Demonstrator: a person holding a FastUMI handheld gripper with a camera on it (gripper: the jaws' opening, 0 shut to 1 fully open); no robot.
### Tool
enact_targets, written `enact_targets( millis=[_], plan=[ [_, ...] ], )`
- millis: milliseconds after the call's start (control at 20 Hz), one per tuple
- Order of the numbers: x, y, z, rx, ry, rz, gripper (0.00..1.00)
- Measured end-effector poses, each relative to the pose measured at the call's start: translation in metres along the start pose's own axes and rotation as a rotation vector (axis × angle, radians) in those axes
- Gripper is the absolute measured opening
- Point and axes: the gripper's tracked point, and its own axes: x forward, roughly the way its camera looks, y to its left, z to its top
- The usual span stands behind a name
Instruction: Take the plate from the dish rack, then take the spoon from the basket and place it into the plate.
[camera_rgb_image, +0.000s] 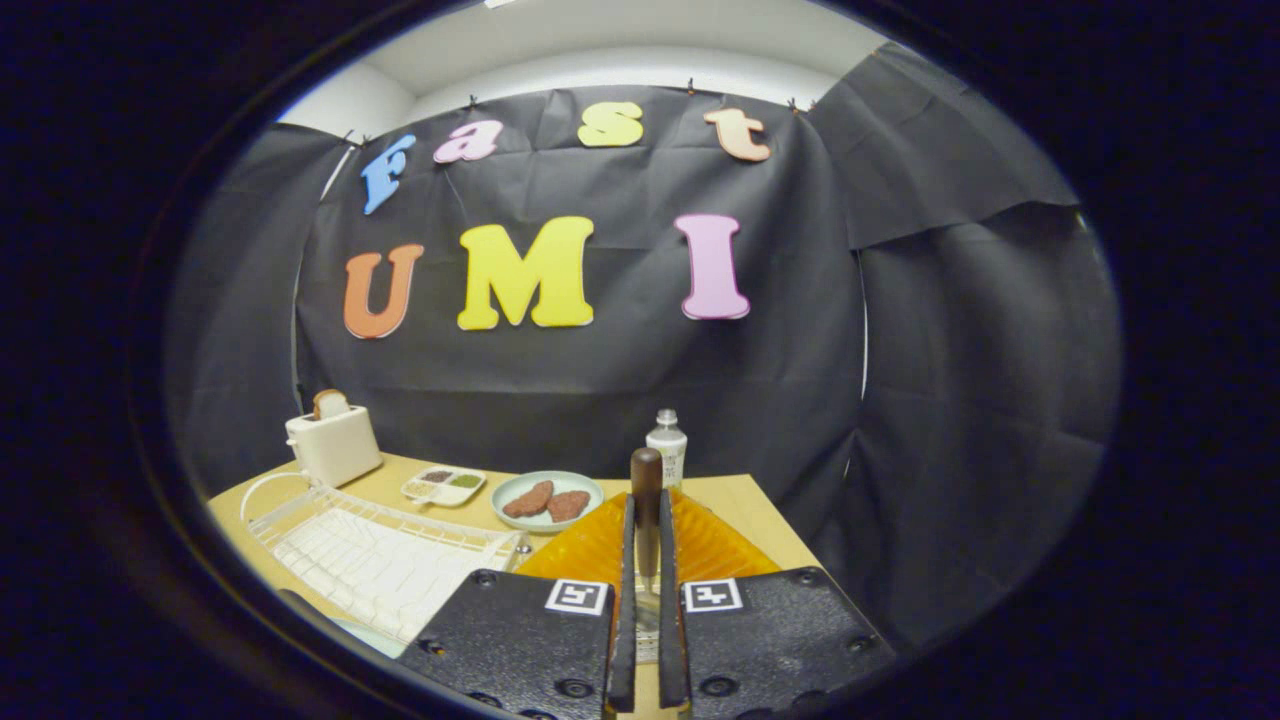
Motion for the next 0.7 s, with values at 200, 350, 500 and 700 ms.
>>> enact_targets(
  millis=[200, 350, 500, 700],
  plan=[
    [-0.055, 0.041, 0.027, -0.011, -0.088, 0.041, 0.14],
    [-0.094, 0.081, 0.026, -0.002, -0.108, 0.104, 0.14],
    [-0.13, 0.123, 0.017, -0.008, -0.155, 0.156, 0.13],
    [-0.134, 0.171, -0.057, -0.112, -0.065, 0.212, 0.13]
  ],
)
